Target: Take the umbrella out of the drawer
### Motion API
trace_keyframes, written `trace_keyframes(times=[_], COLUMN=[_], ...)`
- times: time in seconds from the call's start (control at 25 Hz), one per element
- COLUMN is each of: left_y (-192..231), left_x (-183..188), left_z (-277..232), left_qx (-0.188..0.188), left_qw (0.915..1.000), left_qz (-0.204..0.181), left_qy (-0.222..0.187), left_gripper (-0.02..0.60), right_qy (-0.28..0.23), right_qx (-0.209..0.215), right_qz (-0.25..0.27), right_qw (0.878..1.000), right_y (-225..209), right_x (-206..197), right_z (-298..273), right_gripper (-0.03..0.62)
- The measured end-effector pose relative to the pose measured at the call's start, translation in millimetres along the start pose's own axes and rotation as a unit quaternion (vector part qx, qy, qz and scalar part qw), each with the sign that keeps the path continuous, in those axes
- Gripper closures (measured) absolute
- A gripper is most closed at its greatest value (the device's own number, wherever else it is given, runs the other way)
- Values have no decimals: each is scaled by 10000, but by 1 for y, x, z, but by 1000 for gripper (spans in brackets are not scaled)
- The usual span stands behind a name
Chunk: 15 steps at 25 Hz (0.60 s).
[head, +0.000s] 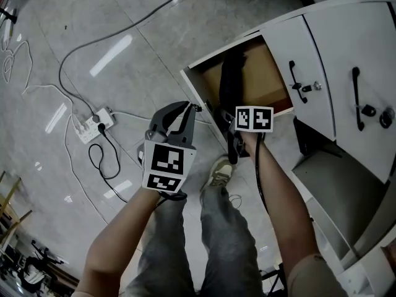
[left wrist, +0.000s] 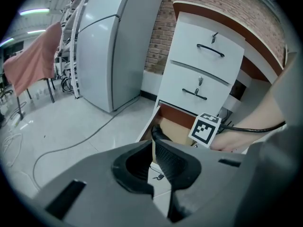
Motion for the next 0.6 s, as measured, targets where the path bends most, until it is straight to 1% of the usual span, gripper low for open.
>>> trace_keyframes(times=[0.12, 0.28, 0.44, 0.6], left_y=[2, -1, -2, 7], left_x=[20, 56, 98, 147], left_z=[19, 59, 109, 169], left_qx=[64, 85, 117, 228], left_qw=[10000, 9998, 9993, 9982], left_qz=[29, -36, -173, -215], left_qy=[-44, -177, -325, -502], left_gripper=[554, 554, 554, 554], right_qy=[-246, -525, -762, -1138], right_qx=[52, 282, 550, 762], right_qz=[77, 265, 708, 1163], right_qw=[9997, 9979, 9931, 9837], right_y=[24, 75, 140, 214], right_x=[2, 8, 22, 39], right_z=[34, 89, 153, 231], right_gripper=[330, 330, 330, 330])
Point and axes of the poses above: the fingertips, and each gripper's own axes: z backward along the fingers, y to its left, x out of its top, the point moved 6 cm from there along z, backward along the fingers, and after that the axes turned 11 degrees about x, right-handed, at the moved point
